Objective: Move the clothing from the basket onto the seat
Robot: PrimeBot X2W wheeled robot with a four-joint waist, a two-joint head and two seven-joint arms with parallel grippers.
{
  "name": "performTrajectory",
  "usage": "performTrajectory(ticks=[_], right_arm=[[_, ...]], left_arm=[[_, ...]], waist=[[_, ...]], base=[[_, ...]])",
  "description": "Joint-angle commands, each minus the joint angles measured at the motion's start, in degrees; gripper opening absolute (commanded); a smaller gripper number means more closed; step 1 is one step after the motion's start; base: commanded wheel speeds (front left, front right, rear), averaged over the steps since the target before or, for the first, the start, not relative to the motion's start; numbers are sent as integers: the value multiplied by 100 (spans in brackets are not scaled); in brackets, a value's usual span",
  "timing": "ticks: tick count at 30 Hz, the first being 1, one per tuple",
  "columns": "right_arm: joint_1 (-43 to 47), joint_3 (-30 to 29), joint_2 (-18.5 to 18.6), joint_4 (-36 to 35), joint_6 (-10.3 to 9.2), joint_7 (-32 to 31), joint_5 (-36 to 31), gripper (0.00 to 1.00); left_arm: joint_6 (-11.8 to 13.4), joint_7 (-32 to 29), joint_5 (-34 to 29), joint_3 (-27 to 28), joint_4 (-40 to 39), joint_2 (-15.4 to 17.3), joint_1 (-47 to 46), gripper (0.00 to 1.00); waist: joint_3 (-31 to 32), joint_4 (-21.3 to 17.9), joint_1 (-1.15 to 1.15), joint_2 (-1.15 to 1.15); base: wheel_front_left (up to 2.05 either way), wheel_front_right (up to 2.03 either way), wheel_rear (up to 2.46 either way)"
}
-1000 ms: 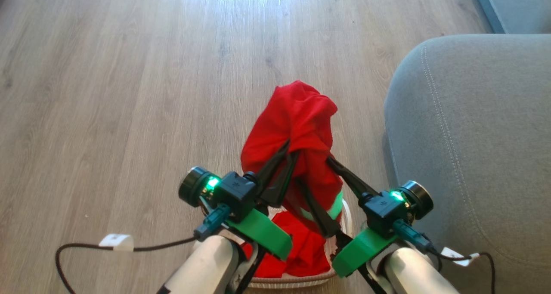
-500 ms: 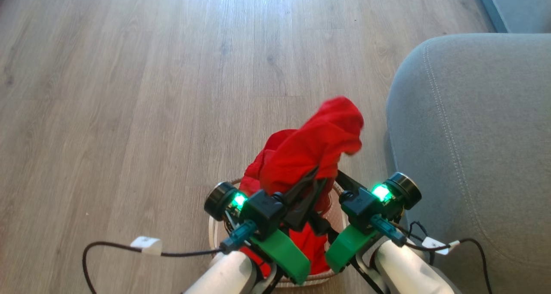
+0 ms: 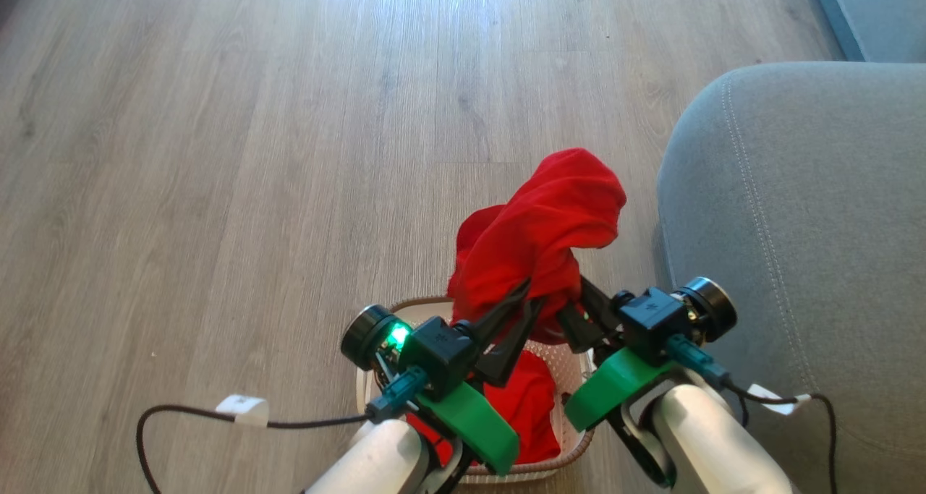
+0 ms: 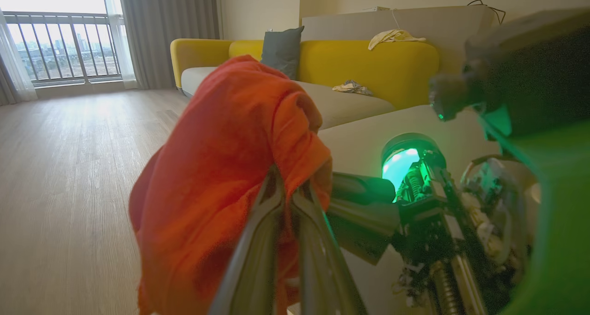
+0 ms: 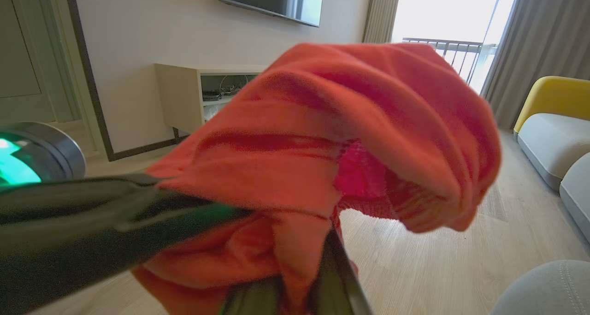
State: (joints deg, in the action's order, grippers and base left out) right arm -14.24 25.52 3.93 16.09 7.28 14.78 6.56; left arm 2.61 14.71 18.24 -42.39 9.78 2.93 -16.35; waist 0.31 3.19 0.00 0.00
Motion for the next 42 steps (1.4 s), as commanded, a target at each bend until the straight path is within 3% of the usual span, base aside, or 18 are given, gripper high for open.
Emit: performTrajectory(ticks=[1,3,4,5,23,35,42], right_arm=[[-95,4,-104,-279,21,22,41,0],[-79,-74,-104,-337,21,22,44,0],[-70,-114,-104,-369,21,22,34,0],[-59,-153,-104,-399,21,22,20,0],[143,-1170,-105,-759,21,22,-387,0],[411,-2114,-105,-868,21,22,-580,0],[778,-2465,-105,-697,21,22,-642,0]], left_arm=[[27,29,41,237,-138,-5,-229,14],[71,29,22,280,-149,-5,-220,56],[82,29,16,295,-147,-5,-213,93],[90,29,9,311,-144,-5,-207,100],[65,29,-199,822,10,-5,28,100],[-172,29,-339,1070,242,-5,391,100],[-513,29,-357,961,516,-5,575,100]], waist=[[3,3,0,0],[8,4,0,0],[10,4,0,0],[13,4,0,0],[46,-15,0,0],[77,-34,0,0],[120,-25,0,0]], base=[[0,0,0],[0,0,0],[0,0,0],[0,0,0],[0,0,0],[0,0,0],[0,0,0]])
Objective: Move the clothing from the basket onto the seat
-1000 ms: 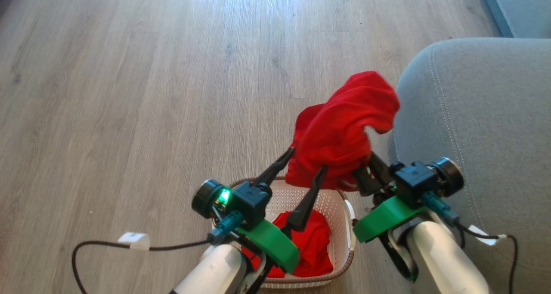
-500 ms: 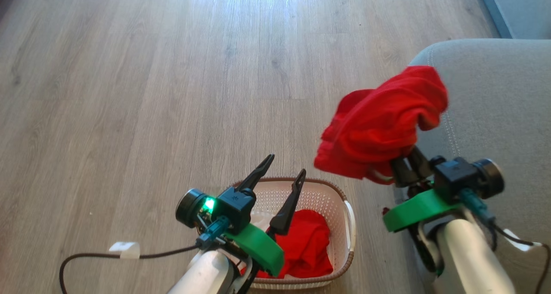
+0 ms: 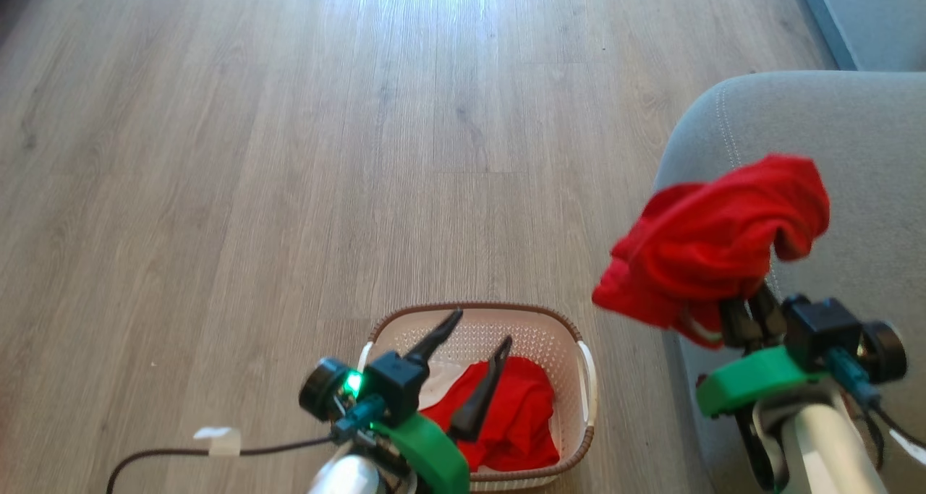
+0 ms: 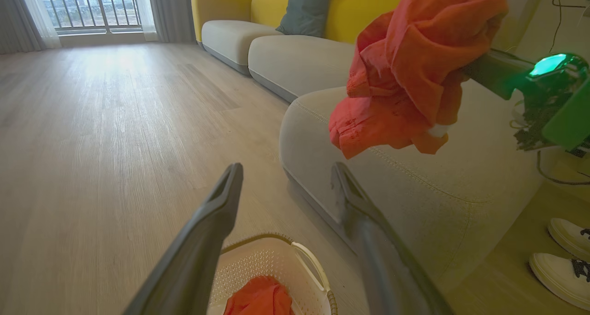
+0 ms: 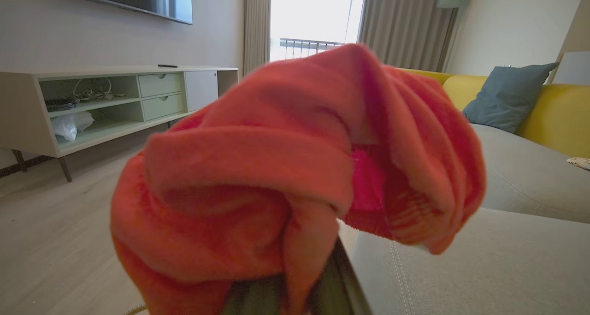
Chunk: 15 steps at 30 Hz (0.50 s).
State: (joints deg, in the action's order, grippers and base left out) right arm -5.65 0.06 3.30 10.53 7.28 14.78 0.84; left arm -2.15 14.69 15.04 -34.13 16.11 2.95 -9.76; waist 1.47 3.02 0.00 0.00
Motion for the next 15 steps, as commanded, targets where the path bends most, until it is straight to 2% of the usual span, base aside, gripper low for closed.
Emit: performTrajectory(ticks=[1,8,15], right_arm=[[-36,31,-42,-107,21,22,-56,0],[92,-323,-42,135,21,22,65,0],[50,-316,-42,212,21,22,94,0]], left_arm=[[-64,30,-28,134,-76,-7,-58,100],[-172,30,13,198,138,-7,92,100],[-204,30,-45,263,195,-7,125,100]], waist=[[7,-13,0,0],[9,-73,0,0],[-9,-124,0,0]], base=[[0,0,0],[0,0,0],[0,0,0]])
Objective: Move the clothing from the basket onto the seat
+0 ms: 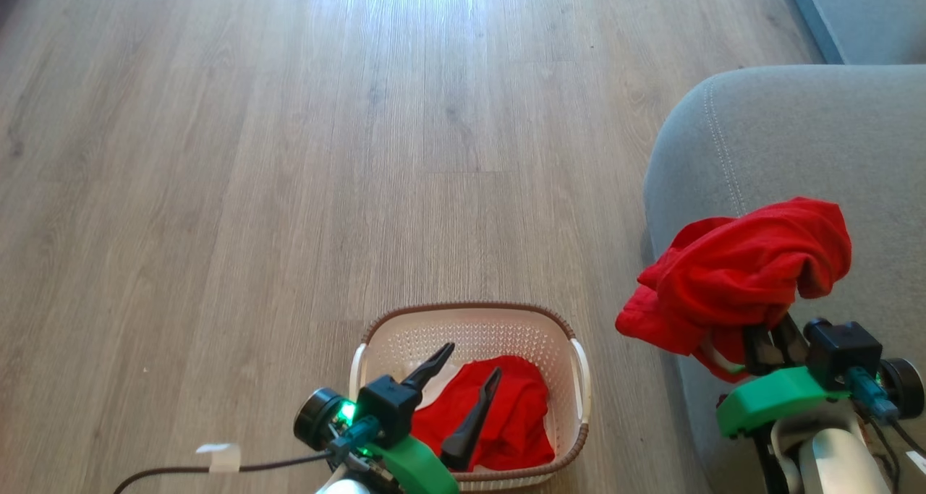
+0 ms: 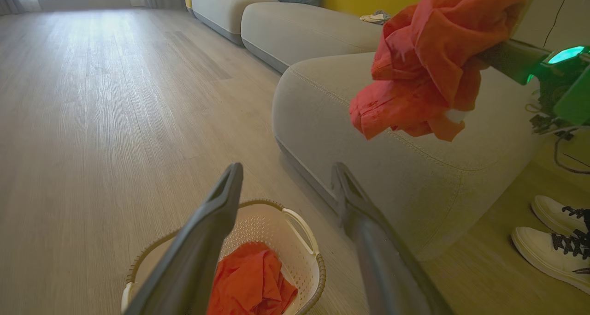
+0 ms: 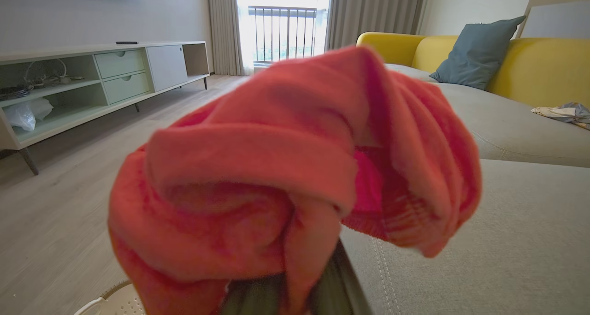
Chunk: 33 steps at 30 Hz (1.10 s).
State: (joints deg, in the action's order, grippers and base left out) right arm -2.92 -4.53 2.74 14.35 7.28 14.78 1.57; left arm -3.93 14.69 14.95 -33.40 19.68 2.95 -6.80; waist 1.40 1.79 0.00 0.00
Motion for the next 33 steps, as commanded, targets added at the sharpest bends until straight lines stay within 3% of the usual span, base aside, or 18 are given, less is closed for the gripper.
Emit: performTrajectory(ticks=[1,10,27,33], right_arm=[[-233,136,14,-174,21,22,23,0],[-372,-67,14,-356,21,22,-159,0],[-456,-359,14,-691,21,22,-157,0],[-384,-604,14,-743,21,22,-75,0]], left_arm=[[-23,30,-38,199,-169,-7,-173,100],[35,30,-51,281,-259,-7,-202,100],[36,30,-186,209,-462,-7,-525,100],[28,30,-253,151,-490,-7,-621,100]], waist=[[-4,-8,0,0],[-57,-437,0,0],[-478,-2185,0,0],[-588,-2538,0,0]], base=[[0,0,0],[0,0,0],[0,0,0],[0,0,0]])
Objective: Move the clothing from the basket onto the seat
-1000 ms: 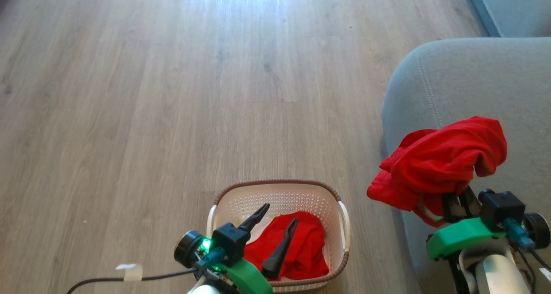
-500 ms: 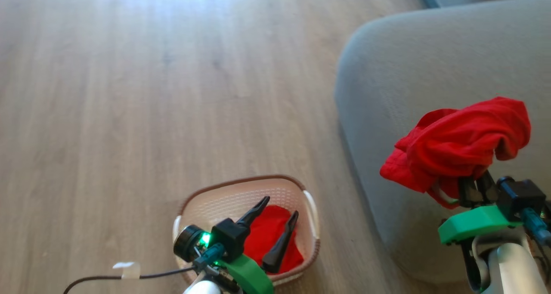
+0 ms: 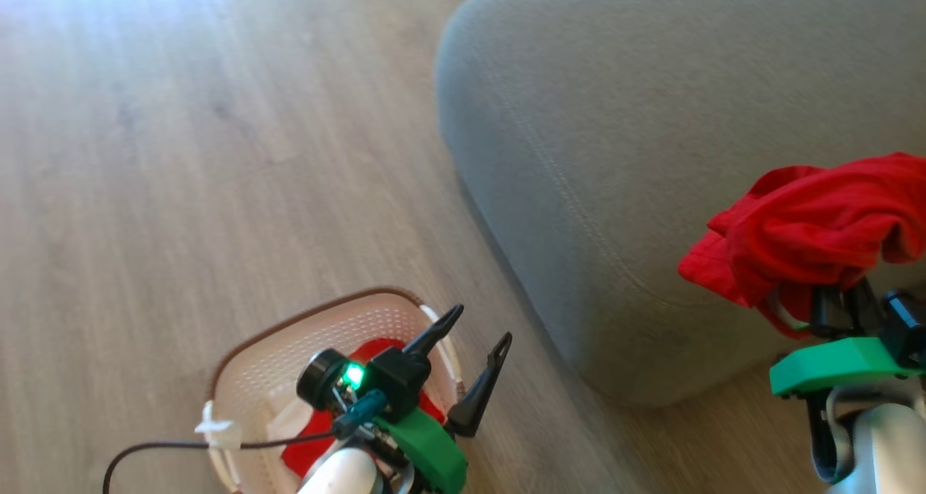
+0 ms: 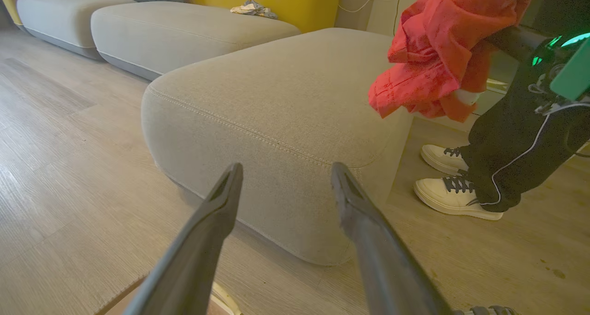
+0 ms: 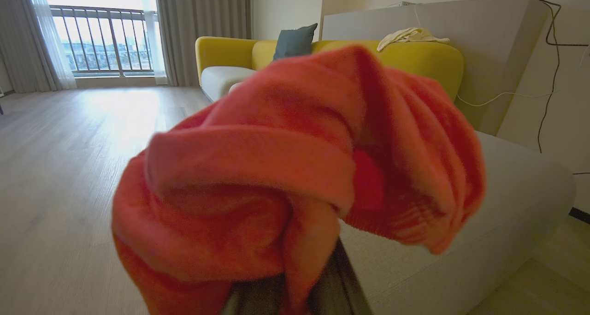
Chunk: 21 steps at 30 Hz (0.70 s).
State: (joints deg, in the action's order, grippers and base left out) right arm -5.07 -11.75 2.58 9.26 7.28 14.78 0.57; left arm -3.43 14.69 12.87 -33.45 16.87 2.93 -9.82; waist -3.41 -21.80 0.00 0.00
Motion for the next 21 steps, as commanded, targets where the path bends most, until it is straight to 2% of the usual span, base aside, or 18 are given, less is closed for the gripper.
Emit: performTrajectory(ticks=[1,9,21], right_arm=[[-151,81,30,-235,21,22,32,0],[-103,-31,30,-211,21,22,101,0],[-242,22,30,-265,21,22,134,0]], left_arm=[[-25,30,-59,150,-213,-5,-337,100],[-10,30,-118,96,-264,-5,-330,100],[-9,30,-111,37,-303,-5,-418,100]], waist=[[-124,-233,0,0],[-145,-621,0,0],[-273,-701,0,0]], base=[[0,0,0],[0,0,0],[0,0,0]])
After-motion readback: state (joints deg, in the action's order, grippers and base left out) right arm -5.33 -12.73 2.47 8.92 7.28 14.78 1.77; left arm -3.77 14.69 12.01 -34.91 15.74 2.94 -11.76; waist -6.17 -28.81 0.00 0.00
